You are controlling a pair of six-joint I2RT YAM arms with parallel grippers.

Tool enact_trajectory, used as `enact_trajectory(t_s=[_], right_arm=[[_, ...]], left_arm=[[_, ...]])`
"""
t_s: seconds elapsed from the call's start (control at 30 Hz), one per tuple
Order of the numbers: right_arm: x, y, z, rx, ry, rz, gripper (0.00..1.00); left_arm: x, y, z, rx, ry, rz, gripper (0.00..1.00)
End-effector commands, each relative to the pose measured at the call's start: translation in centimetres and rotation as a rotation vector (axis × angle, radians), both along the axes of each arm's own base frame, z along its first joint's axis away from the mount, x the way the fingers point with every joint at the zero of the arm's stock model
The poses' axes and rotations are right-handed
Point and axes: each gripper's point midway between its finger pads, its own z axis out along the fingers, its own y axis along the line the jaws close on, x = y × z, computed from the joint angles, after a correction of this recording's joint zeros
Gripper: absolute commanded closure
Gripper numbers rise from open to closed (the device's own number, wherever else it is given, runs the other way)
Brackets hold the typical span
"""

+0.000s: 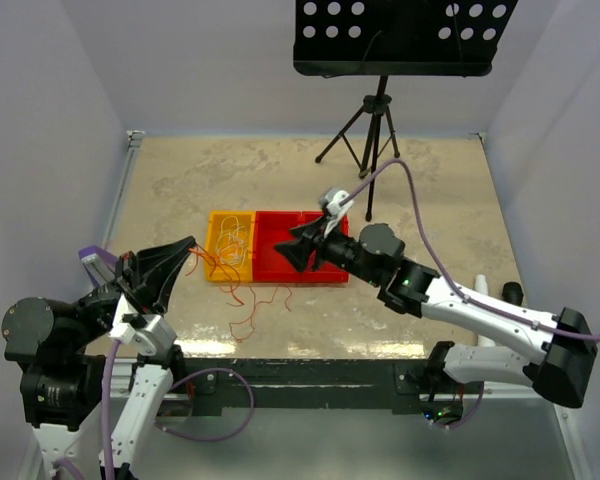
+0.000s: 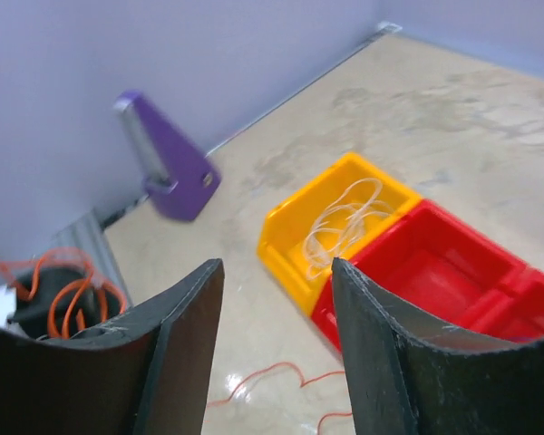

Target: Untangle the cables

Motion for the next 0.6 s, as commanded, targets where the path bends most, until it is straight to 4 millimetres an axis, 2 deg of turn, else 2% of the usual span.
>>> enact_trajectory(t_s=[0.0,0.1,0.17,0.23,0.5,0.57], right_arm=[[-6.1,4.7,-2.3,-0.073,-0.083,0.332,0.43],[-8.2,6.9,-4.1,-0.118,-0.092,0.412,0.41],[-8.9,8.1,-5.6,-0.143,-0.074,0.467,0.41],[-9.2,8.7,-6.2,-0.151,-0.067,0.494,0.41],[-8.4,9.7,-5.5,-0.106,-0.085,0.458,0.43],[-8.0,9.8,-5.3,-0.084,-0.088,0.435,0.47]], left_arm=[[-0.3,0.1,0.7,0.005,-0.041,0.005,1.00],[-0.4,0.1,0.9,0.007,-0.044,0.007,1.00],[-0.5,0.1,1.0,0.009,-0.047,0.008,1.00],[-0.6,0.1,0.9,0.015,-0.044,0.009,1.00],[-1.1,0.1,1.0,0.021,-0.048,0.006,1.00],[-1.1,0.1,1.0,0.017,-0.041,0.002,1.00]])
